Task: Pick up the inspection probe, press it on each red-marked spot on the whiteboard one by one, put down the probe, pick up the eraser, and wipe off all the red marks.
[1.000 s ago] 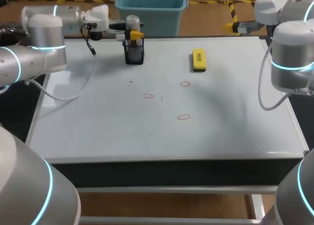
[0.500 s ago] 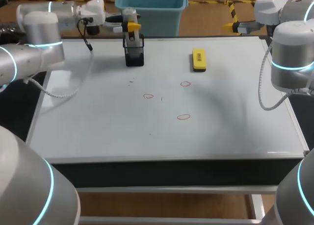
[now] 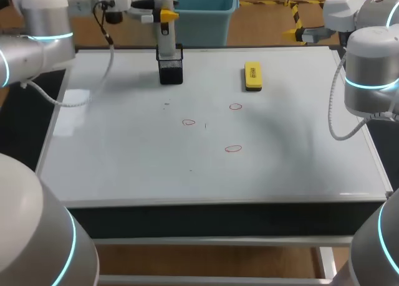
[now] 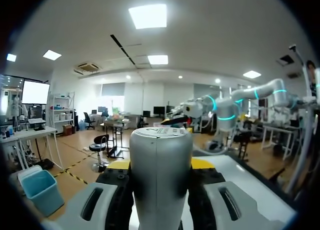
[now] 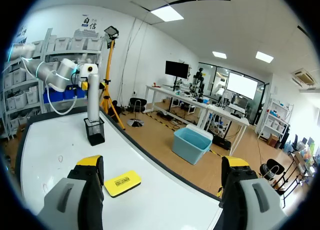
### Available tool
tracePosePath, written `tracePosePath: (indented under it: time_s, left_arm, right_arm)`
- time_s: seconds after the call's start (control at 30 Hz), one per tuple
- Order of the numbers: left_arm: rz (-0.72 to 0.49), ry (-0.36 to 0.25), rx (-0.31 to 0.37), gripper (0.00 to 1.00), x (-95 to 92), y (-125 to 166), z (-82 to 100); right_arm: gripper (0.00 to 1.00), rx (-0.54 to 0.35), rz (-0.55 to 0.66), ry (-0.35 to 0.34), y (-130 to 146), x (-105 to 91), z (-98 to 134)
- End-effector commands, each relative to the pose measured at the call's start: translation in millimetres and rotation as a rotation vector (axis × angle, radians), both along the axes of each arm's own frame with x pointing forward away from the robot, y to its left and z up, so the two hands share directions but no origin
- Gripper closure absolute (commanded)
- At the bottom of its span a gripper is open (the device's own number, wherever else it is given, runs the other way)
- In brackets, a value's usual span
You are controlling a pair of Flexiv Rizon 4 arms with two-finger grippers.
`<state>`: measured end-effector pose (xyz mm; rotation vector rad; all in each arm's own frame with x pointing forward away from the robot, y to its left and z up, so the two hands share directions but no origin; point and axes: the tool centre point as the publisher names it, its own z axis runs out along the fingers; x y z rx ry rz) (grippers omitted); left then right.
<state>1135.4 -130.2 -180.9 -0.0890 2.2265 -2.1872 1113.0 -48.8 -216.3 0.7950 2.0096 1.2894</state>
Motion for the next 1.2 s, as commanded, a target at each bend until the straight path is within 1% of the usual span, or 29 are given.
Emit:
tracePosePath:
  time_s: [0.03, 0.17, 0.3, 0.43, 0.6, 0.77, 0.97, 1.1, 1.2]
  left_arm:
    - [0.008, -0.018, 0.024, 1.00, -8.5, 3.0, 22.8]
    - [0.011, -0.027, 0.008, 1.00, -13.2, 9.8, 38.0]
    - [0.022, -0.039, -0.012, 1.00, -22.6, 21.3, 47.7]
    - [0.035, -0.038, -0.013, 1.00, -32.3, 37.0, 50.3]
    - [0.063, -0.033, 0.003, 1.00, -43.5, 58.4, 43.7]
    - [0.090, -0.034, 0.003, 1.00, -59.4, 79.3, 35.9]
    - [0.128, -0.017, -0.009, 1.00, -75.5, 101.8, 22.4]
    - [0.142, -0.018, -0.008, 1.00, -84.0, 110.5, 15.9]
    - [0.155, -0.022, -0.015, 1.00, -87.0, 116.6, 9.4]
  right_arm:
    - [0.00, 0.000, 0.001, 0.001, -0.4, 0.4, 0.1]
    - [0.00, 0.000, 0.001, 0.001, -0.4, 0.4, 0.1]
    - [0.00, 0.000, 0.001, 0.001, -0.4, 0.4, 0.1]
    - [0.00, 0.000, 0.001, 0.001, -0.4, 0.4, 0.1]
    - [0.00, 0.000, 0.001, 0.001, -0.4, 0.4, 0.1]
    - [0.00, 0.000, 0.001, 0.001, -0.4, 0.4, 0.1]
    - [0.00, 0.000, 0.001, 0.001, -0.4, 0.4, 0.1]
    - [0.00, 0.000, 0.001, 0.001, -0.4, 0.4, 0.1]
    - [0.00, 0.000, 0.001, 0.001, -0.4, 0.4, 0.1]
